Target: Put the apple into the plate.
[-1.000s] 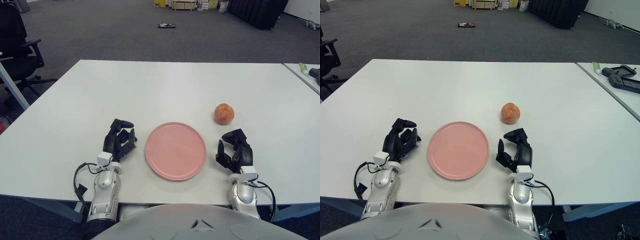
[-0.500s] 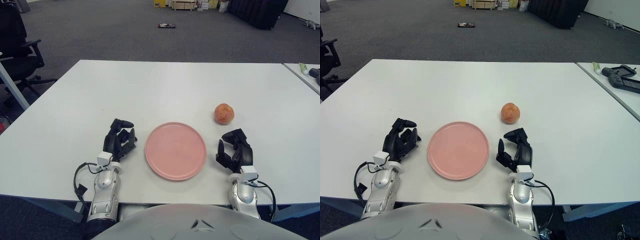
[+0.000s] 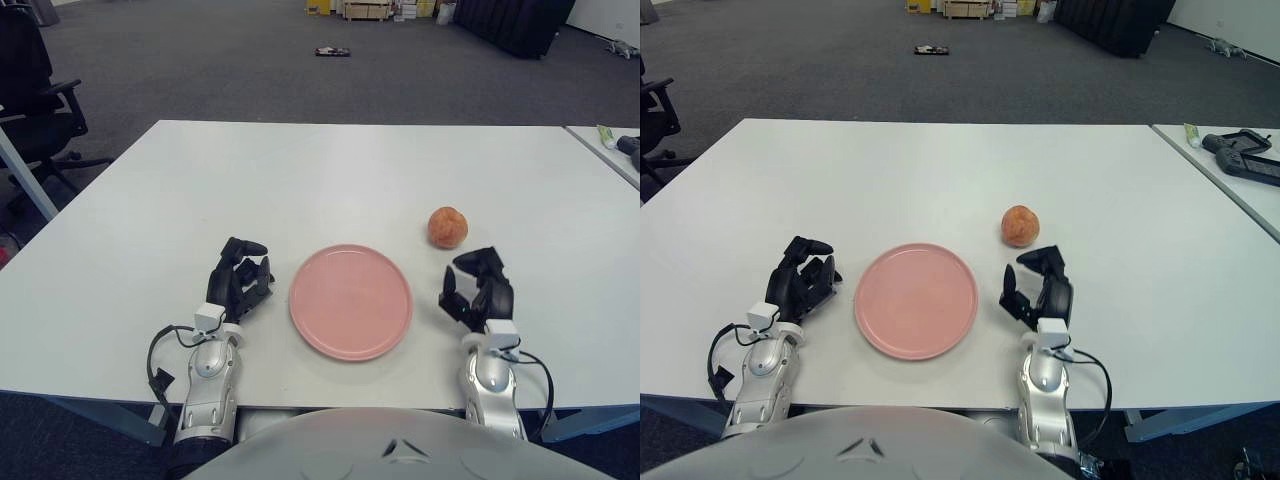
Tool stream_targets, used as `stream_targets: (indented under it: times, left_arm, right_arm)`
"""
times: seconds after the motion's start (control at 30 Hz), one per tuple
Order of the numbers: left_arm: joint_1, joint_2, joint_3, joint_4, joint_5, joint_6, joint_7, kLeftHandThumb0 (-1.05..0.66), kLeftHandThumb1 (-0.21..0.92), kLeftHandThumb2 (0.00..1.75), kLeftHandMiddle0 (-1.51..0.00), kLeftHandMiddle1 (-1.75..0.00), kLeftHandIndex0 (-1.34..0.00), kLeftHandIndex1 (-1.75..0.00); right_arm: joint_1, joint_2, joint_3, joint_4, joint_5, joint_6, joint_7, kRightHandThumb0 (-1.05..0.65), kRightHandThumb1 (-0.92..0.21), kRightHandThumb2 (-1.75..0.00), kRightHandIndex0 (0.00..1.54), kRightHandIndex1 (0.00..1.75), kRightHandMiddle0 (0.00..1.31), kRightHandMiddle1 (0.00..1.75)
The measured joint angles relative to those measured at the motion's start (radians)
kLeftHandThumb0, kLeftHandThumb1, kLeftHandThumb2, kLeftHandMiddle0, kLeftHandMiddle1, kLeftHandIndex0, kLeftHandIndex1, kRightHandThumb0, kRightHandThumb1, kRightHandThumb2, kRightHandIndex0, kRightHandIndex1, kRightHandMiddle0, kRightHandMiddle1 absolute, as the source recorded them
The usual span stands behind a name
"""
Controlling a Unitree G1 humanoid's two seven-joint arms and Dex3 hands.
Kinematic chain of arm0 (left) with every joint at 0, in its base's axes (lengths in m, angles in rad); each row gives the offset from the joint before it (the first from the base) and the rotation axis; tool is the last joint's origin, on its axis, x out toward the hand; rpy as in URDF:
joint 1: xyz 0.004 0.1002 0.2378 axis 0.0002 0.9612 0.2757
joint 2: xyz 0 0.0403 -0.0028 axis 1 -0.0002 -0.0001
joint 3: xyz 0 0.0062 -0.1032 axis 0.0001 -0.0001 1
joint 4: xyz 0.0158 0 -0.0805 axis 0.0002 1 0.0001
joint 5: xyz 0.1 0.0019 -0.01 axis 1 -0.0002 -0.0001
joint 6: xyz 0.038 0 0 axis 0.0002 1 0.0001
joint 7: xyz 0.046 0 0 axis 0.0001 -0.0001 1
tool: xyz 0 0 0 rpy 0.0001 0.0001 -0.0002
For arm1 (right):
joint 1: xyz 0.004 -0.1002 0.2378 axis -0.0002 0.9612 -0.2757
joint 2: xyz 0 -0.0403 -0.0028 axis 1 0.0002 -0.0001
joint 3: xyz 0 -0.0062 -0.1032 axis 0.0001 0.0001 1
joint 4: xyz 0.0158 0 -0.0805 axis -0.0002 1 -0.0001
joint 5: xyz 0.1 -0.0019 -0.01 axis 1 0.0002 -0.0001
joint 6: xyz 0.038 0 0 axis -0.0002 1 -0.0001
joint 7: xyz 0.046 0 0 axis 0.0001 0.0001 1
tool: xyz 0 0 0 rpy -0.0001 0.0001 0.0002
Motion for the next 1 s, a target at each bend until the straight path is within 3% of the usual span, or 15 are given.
stream_targets:
  times: [0.03,0.13,0.17,0.33,0.43,0.53,0.77,1.0]
  left_arm:
    - [0.0,0.0,0.0,0.0,0.001,0.0,0.001,-0.38,0.7,0.84,-0.66,-1.75,-0.33,-1.75]
    - [-0.003,-0.001,-0.003,0.001,0.002,0.0,0.002,-0.38,0.7,0.83,-0.64,-1.75,-0.33,-1.75]
    - [-0.004,-0.001,-0.003,0.001,0.002,0.0,0.003,-0.38,0.7,0.83,-0.64,-1.75,-0.33,-1.75]
    - [-0.005,-0.001,-0.002,0.005,0.0,0.0,0.003,-0.38,0.71,0.83,-0.61,-1.75,-0.32,-1.75]
    - [-0.006,0.0,0.0,0.007,-0.004,0.0,0.003,-0.38,0.71,0.82,-0.61,-1.75,-0.32,-1.75]
    - [-0.007,0.0,0.0,0.01,-0.006,0.0,0.003,-0.38,0.71,0.82,-0.61,-1.75,-0.32,-1.75]
    - [-0.014,-0.001,-0.003,0.015,-0.007,0.0,0.003,-0.38,0.71,0.82,-0.64,-1.75,-0.32,-1.75]
    - [-0.014,-0.001,-0.003,0.014,-0.006,-0.001,0.003,-0.38,0.71,0.82,-0.68,-1.75,-0.32,-1.75]
  right_arm:
    - [-0.014,-0.003,0.003,-0.014,-0.004,-0.006,0.001,-0.35,-0.9,-0.55,0.15,1.14,0.19,1.75]
    - [-0.048,-0.017,0.01,-0.033,-0.01,-0.042,0.012,-0.49,-0.79,-0.73,0.05,0.9,0.06,1.28]
    - [-0.053,-0.024,0.011,-0.035,-0.012,-0.05,0.016,-0.5,-0.77,-0.75,0.04,0.87,0.05,1.22]
    - [-0.063,-0.057,0.015,-0.037,-0.044,-0.054,0.036,-0.69,-0.68,-0.75,0.0,0.24,0.01,0.66]
    - [-0.063,-0.076,0.01,-0.04,-0.087,-0.046,0.029,-0.77,-0.66,-0.69,0.0,0.08,0.0,0.39]
    - [-0.067,-0.093,0.007,-0.051,-0.12,-0.024,0.021,-0.81,-0.63,-0.65,0.0,0.02,0.0,0.16]
    - [-0.149,-0.137,-0.009,-0.053,-0.16,0.109,0.031,-0.83,-0.57,-0.6,0.0,0.0,0.0,0.01]
    - [-0.242,-0.196,-0.018,-0.042,-0.191,0.165,0.033,-0.85,-0.55,-0.58,0.0,0.0,0.0,0.0]
